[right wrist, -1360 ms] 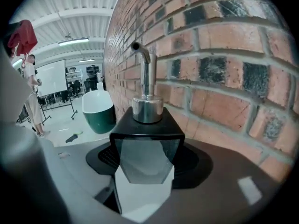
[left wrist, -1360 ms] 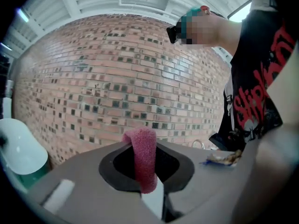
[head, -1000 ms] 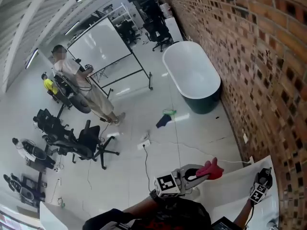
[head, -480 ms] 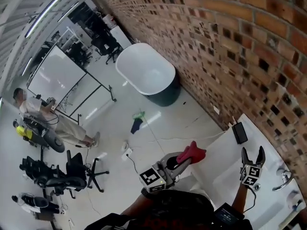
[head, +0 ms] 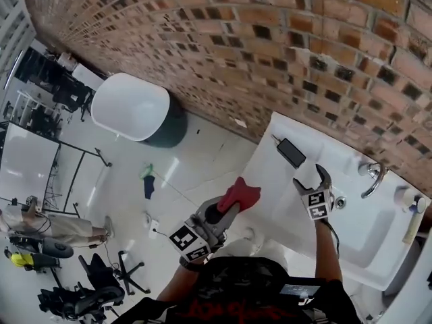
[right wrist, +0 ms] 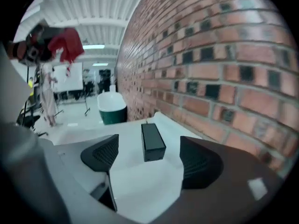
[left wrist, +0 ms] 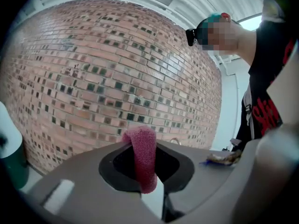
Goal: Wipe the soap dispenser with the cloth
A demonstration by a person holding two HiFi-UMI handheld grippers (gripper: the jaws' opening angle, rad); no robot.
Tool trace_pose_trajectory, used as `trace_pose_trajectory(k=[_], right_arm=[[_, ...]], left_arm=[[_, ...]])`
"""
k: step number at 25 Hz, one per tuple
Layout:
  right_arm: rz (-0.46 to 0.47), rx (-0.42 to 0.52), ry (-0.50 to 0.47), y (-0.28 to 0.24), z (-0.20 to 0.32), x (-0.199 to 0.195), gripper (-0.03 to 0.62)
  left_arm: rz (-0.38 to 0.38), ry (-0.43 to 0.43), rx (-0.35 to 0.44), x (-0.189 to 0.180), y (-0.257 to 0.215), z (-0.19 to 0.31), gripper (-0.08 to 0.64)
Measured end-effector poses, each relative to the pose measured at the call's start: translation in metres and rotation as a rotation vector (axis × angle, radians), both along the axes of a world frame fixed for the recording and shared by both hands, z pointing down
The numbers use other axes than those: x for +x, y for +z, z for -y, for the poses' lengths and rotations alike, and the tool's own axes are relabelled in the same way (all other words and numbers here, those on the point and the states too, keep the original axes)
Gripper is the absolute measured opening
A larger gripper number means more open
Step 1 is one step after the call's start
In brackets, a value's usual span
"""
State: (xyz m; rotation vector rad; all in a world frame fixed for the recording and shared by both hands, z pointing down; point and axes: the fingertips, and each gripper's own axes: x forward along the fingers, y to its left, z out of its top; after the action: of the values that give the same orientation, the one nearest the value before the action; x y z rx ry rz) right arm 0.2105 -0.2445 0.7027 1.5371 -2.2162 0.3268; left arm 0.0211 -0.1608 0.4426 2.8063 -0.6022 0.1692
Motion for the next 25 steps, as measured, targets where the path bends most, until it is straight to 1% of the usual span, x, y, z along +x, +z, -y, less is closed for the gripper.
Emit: trace_pose_trajectory(k=[1, 3, 5, 8, 10, 11, 12, 13, 14, 15, 17, 19, 20, 21, 22, 23, 24, 25], right_arm=[[-0.054, -0.052, -0.055, 0.022, 0.023, -0.005, 0.413], [-0.125, -0.148, -0.133, 0.046, 0.063, -0.01, 0.416], [-0.174, -0.199, -0.185, 0.048, 0.085, -0.016, 0.401], [-0.259, -0.276, -0.285, 0.055, 0.111, -0.032, 0.383], [-0.31, -0.36, -0.346, 0.068, 0.126, -0.045, 0.338], [-0.339, -0.402, -0.362, 0.075, 0.134, -0.05, 0.295], [-0.368, -0.446, -0.374, 0.083, 0.141, -0.053, 0.278], [-0.395, -0.498, -0.387, 0.09, 0.148, -0.055, 0.302], [-0.419, -0.56, -0.407, 0.098, 0.153, -0.056, 0.303], [-0.442, -0.632, -0.432, 0.106, 0.155, -0.057, 0.311], [-0.496, -0.791, -0.487, 0.121, 0.151, -0.056, 0.359], [-0.567, -0.951, -0.533, 0.131, 0.138, -0.049, 0.362], [-0.61, -1.009, -0.56, 0.134, 0.133, -0.045, 0.359], [-0.645, -1.042, -0.588, 0.135, 0.13, -0.042, 0.353], [-0.657, -1.039, -0.61, 0.133, 0.13, -0.041, 0.348], [-0.638, -0.997, -0.617, 0.125, 0.134, -0.043, 0.345], [-0.591, -0.92, -0.607, 0.112, 0.142, -0.047, 0.345], [-0.523, -0.816, -0.58, 0.095, 0.153, -0.05, 0.344]], left_arm=[[0.014, 0.017, -0.006, 0.001, 0.004, -0.003, 0.044], [0.046, 0.021, -0.001, -0.002, 0.012, -0.009, 0.044], [0.065, -0.003, -0.002, -0.013, 0.018, -0.015, 0.044], [0.066, -0.058, -0.025, -0.037, 0.027, -0.014, 0.044], [0.06, -0.107, -0.034, -0.053, 0.028, -0.01, 0.045], [0.057, -0.129, -0.035, -0.06, 0.027, -0.008, 0.044], [0.055, -0.148, -0.035, -0.067, 0.025, -0.006, 0.044], [0.052, -0.163, -0.033, -0.072, 0.023, -0.004, 0.044], [0.051, -0.176, -0.029, -0.077, 0.021, -0.001, 0.044], [0.048, -0.188, -0.023, -0.082, 0.02, 0.001, 0.044], [0.046, -0.216, -0.015, -0.089, 0.017, 0.005, 0.044], [0.042, -0.24, -0.008, -0.093, 0.014, 0.011, 0.044], [0.039, -0.247, -0.003, -0.092, 0.011, 0.015, 0.044], [0.035, -0.25, 0.005, -0.091, 0.008, 0.017, 0.044], [0.032, -0.251, 0.014, -0.088, 0.005, 0.02, 0.044], [0.032, -0.249, 0.021, -0.085, 0.003, 0.022, 0.044], [0.034, -0.248, 0.023, -0.082, 0.002, 0.025, 0.045], [0.035, -0.248, 0.02, -0.08, 0.001, 0.028, 0.044]])
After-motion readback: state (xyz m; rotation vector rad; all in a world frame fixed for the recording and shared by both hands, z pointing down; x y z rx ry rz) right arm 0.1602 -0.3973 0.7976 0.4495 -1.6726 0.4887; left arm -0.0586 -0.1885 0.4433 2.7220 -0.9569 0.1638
